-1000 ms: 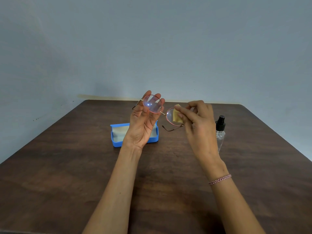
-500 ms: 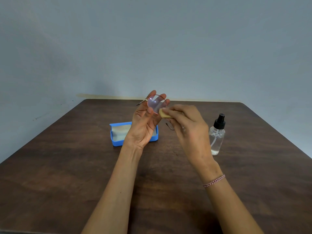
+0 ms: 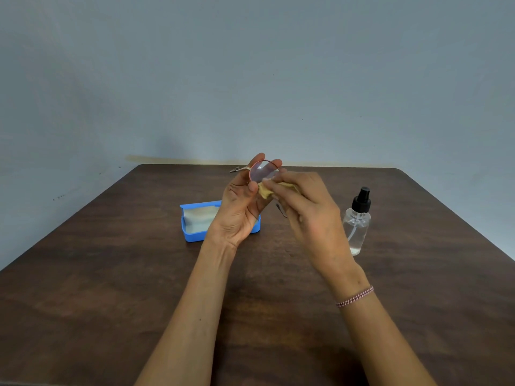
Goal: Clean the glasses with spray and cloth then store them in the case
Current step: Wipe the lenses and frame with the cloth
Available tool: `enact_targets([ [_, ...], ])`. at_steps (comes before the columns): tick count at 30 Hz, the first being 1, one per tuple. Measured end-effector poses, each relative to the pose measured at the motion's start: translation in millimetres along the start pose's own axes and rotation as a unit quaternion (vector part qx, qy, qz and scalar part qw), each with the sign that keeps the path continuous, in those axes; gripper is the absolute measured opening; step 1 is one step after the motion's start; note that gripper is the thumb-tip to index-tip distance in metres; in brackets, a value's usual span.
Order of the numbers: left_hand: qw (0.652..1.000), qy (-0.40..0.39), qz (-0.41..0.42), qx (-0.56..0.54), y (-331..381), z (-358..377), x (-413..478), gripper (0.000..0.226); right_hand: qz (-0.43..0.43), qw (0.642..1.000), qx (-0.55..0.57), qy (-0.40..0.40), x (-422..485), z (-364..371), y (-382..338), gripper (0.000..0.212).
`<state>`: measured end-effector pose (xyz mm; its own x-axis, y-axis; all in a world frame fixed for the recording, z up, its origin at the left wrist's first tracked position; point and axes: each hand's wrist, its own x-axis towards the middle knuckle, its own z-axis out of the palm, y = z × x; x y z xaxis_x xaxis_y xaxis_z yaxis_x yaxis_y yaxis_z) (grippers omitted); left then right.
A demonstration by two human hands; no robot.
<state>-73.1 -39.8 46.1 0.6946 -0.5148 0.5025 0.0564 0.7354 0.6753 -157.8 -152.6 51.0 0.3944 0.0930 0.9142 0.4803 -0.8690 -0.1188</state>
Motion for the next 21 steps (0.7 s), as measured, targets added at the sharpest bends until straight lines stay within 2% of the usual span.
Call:
enact_targets([
  [5, 0.999, -0.012, -0.036, 0.030, -5.5, 6.0, -1.2, 0.054, 0.056, 0.995, 0.006, 0.082, 1.2, -3.5, 0.1, 0.025],
  [9, 0.998, -0.015, -0.049, 0.027, -7.8, 6.5, -2.8, 0.052, 0.052, 0.997, 0.031, 0.056, 3.1, -2.1, -4.4, 0.025],
  [14, 0.999, -0.026, -0.026, 0.015, -0.8, 2.9, -2.9, 0.049, 0.026, 0.999, 0.047, 0.009, 2.9, -3.0, -3.9, 0.027],
  [21, 0.998, -0.027, -0.040, 0.032, -5.7, 7.4, -2.8, 0.048, 0.064, 0.994, -0.007, 0.083, 2.5, -3.8, 0.2, 0.025],
])
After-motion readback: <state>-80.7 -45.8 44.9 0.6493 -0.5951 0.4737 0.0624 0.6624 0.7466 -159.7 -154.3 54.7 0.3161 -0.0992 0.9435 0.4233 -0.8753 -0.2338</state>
